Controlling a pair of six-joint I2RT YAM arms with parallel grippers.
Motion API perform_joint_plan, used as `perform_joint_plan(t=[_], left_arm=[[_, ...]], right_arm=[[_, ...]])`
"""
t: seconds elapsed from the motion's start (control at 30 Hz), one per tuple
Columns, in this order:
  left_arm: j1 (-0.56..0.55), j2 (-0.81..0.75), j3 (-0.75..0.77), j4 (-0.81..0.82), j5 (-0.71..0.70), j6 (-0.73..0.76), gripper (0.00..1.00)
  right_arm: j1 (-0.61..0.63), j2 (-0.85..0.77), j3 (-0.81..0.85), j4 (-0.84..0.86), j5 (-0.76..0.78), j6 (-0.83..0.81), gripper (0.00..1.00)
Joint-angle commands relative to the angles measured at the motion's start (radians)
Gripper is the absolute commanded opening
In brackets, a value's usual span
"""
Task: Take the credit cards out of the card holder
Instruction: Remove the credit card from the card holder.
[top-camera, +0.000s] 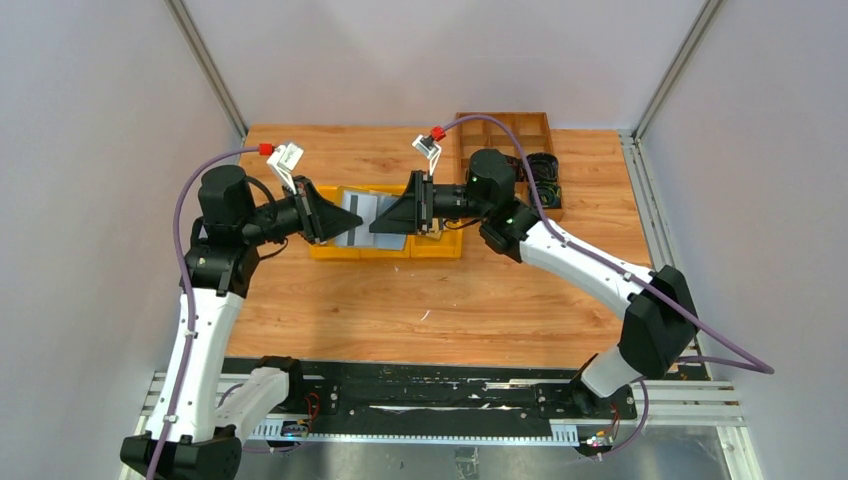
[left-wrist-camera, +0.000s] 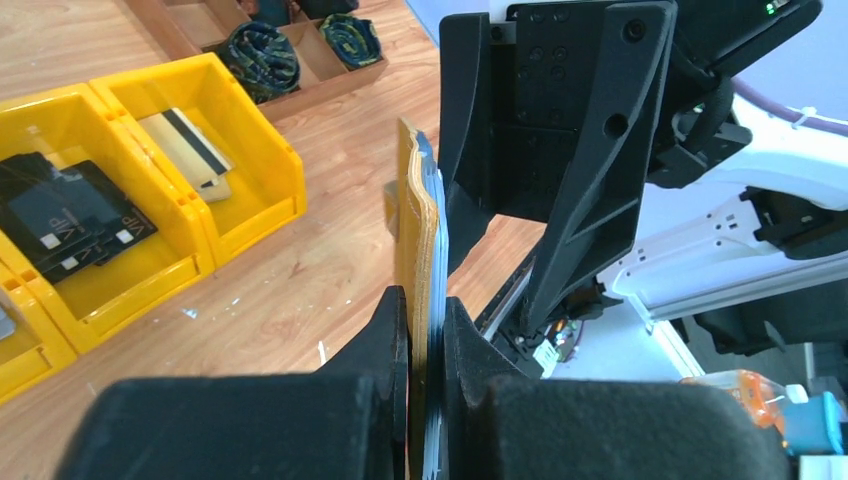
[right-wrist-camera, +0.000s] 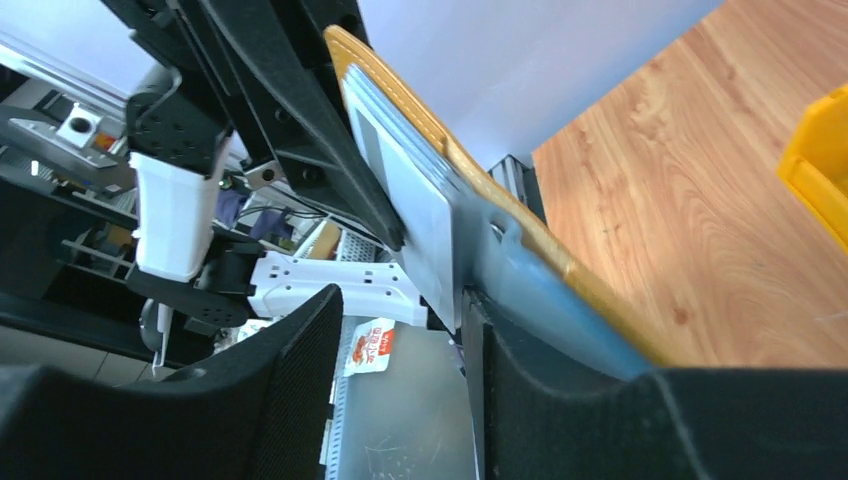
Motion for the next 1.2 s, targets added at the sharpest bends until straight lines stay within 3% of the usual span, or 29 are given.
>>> perform_joint_plan(t=[0.0, 0.23, 0.37, 0.53, 0.67, 0.97, 1.07, 1.17], left_arm=[[0.001, -0.024, -0.019, 0.085, 0.074, -0.078, 0.00], [0.013, -0.031, -0.052, 0.157, 0.106, -0.156, 0.00], [0.024, -0.034, -0.048, 0.184, 0.186, -0.185, 0.13], [0.058, -0.042, -0.071, 0.223, 0.235, -0.232, 0.13], [0.112, -0.045, -0.069, 0.268, 0.263, -0.279, 0.12], [0.153, -0.049, -0.072, 0.299, 0.282, -0.321, 0.13], [0.154, -0.057, -0.078, 0.299, 0.269, -0.320, 0.13], [0.154, -0.070, -0.100, 0.308, 0.250, -0.328, 0.13]], right_arm=[[0.015, 0.030, -0.030, 0.197, -0.058, 0.117, 0.47], [0.014, 0.076, -0.058, 0.386, -0.099, 0.255, 0.15], [0.012, 0.084, -0.093, 0.512, -0.101, 0.343, 0.00], [0.003, 0.117, -0.123, 0.690, -0.104, 0.472, 0.00], [-0.006, 0.126, -0.152, 0.733, -0.098, 0.493, 0.00], [-0.019, 0.030, -0.191, 0.473, -0.059, 0.281, 0.00], [-0.015, 0.018, -0.184, 0.455, -0.055, 0.262, 0.00], [0.000, 0.018, -0.158, 0.469, -0.057, 0.264, 0.23]])
